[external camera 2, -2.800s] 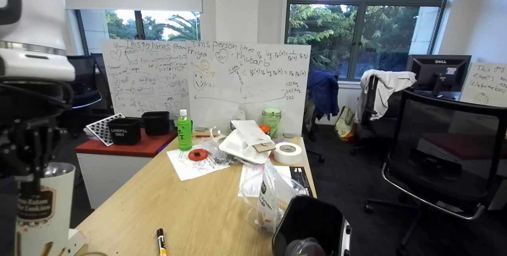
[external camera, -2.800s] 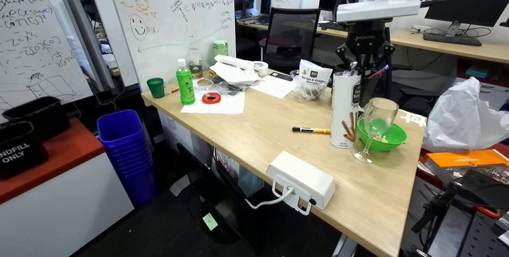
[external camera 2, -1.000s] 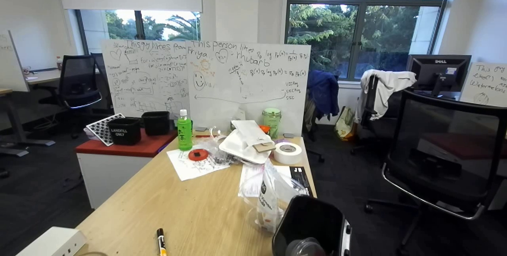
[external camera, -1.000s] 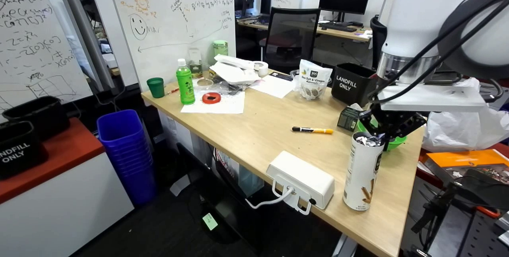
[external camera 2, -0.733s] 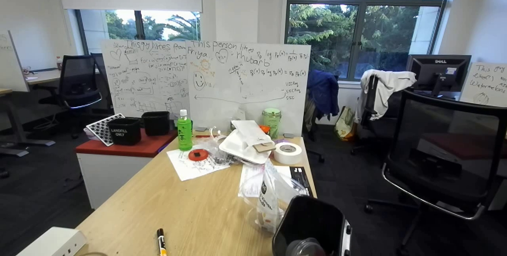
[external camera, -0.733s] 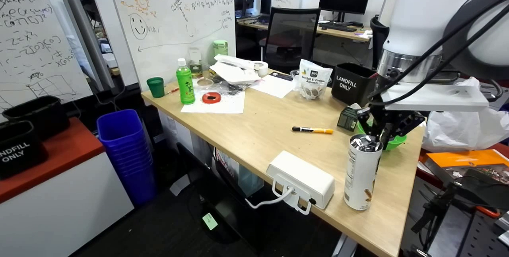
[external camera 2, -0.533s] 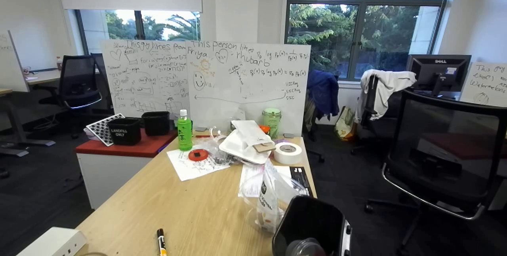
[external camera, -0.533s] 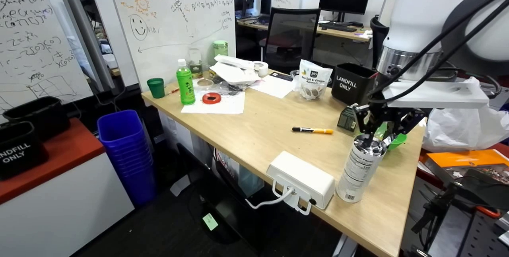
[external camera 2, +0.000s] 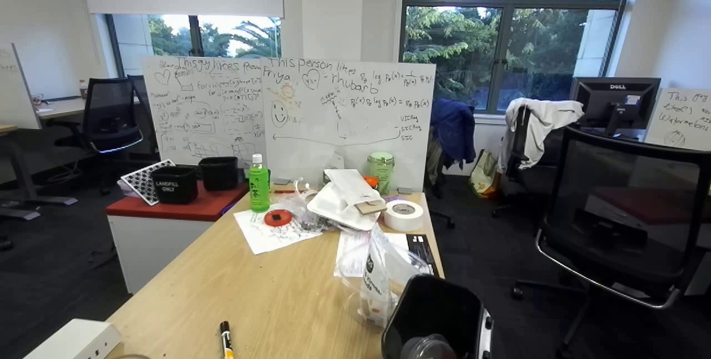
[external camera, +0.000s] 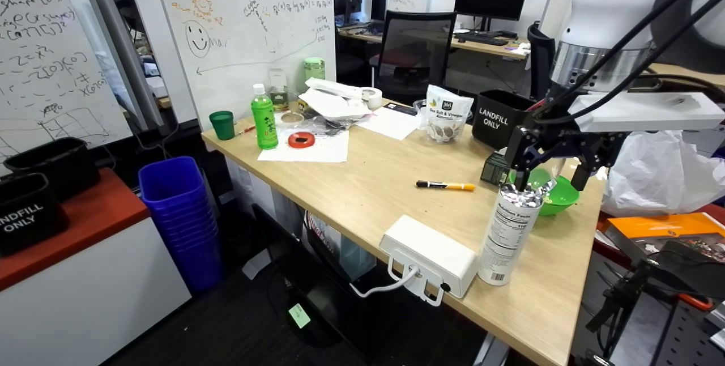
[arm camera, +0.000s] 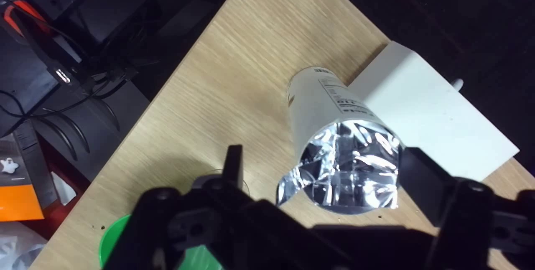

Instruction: Pick up the white cylindrical can and move it to the right.

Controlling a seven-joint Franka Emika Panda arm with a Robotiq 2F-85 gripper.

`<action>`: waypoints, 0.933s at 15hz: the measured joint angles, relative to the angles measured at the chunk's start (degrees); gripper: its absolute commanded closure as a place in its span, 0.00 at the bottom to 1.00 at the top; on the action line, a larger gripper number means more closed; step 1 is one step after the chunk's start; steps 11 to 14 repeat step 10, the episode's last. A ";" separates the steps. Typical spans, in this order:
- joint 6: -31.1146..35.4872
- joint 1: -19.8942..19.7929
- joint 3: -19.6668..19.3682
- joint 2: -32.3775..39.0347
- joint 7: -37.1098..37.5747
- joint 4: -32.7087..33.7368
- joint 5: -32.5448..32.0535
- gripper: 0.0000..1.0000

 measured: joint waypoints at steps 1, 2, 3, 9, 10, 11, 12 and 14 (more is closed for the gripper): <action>-0.73 -0.04 0.00 -0.76 -0.74 0.00 0.00 0.00; -1.64 -0.06 0.00 -1.55 -1.41 0.00 0.00 0.00; -2.57 -0.07 0.00 -2.41 -2.11 0.00 0.00 0.00; -4.02 -0.07 0.15 -3.66 -3.22 -0.02 0.09 0.00; -4.02 -0.07 0.15 -3.66 -3.22 -0.02 0.09 0.00; -4.02 -0.07 0.15 -3.66 -3.22 -0.02 0.09 0.00; -4.02 -0.07 0.15 -3.66 -3.22 -0.02 0.09 0.00; -4.02 -0.07 0.15 -3.66 -3.22 -0.02 0.09 0.00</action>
